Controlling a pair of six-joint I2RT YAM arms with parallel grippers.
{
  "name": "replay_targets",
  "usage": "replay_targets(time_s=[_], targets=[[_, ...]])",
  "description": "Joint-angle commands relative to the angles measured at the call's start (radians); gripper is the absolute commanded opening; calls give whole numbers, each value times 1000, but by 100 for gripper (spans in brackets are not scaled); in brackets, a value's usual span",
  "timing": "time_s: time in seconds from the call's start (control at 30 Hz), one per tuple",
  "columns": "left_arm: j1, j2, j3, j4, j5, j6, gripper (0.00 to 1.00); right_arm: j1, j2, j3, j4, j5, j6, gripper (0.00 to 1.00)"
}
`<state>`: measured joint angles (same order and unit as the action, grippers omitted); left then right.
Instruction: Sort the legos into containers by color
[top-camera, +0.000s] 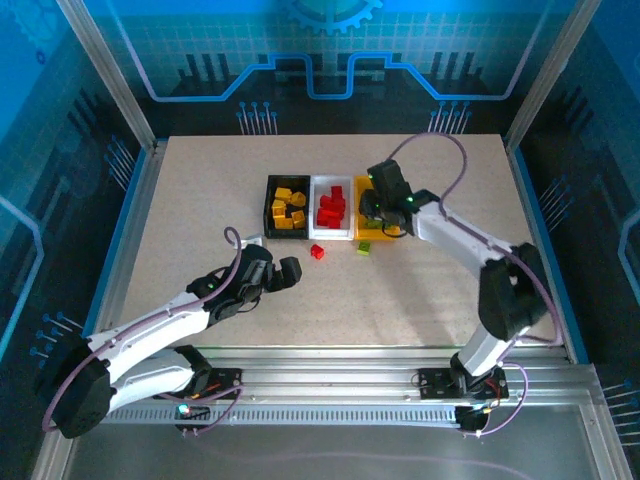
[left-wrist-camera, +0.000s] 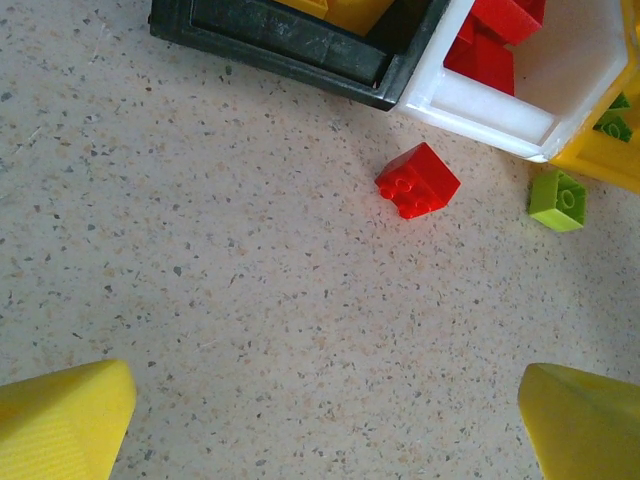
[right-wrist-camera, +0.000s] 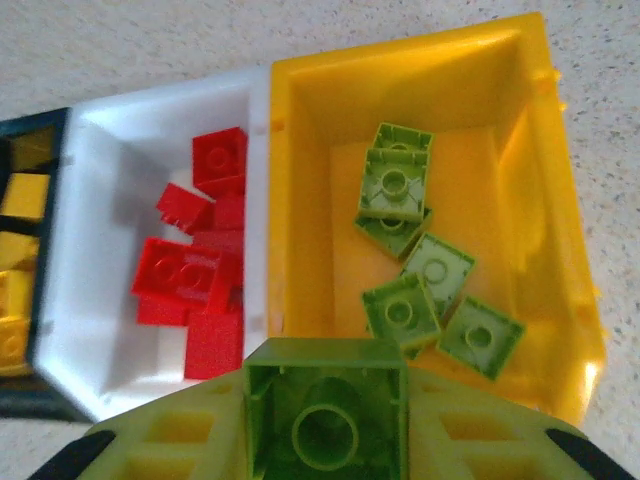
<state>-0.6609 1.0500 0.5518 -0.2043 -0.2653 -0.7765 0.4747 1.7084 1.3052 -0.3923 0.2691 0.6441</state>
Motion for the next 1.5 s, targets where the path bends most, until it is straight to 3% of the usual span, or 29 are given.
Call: replay_targets(time_s=[0.0, 0.13, 0.3, 0.43, 0.63, 0.8, 0.97, 1.47], targets=[[6, 1, -21, -21, 16, -19, 99, -21, 98, 107, -95, 25, -30, 35], [7, 0, -16, -30, 15, -21, 99, -41, 180, 178, -120, 20, -23, 41], [6, -1, -18, -30, 15, -23, 99, -41, 199, 218, -144, 23, -28, 62], [7, -2, -9, -40, 13, -15, 99, -34, 127, 168, -117, 7, -26, 70], [6, -9, -15, -44, 8, -20, 99, 30, -64, -57, -11, -19, 3, 77], [10, -7, -26, -40, 13, -25, 99, 100, -183, -276, 93, -9, 58, 79], [9, -7, -32, -41, 14, -28, 99, 150, -175, -395, 194, 10, 71, 80], [11, -3, -39, -36, 14, -35, 99, 128, 70, -336, 265, 76, 35, 68]])
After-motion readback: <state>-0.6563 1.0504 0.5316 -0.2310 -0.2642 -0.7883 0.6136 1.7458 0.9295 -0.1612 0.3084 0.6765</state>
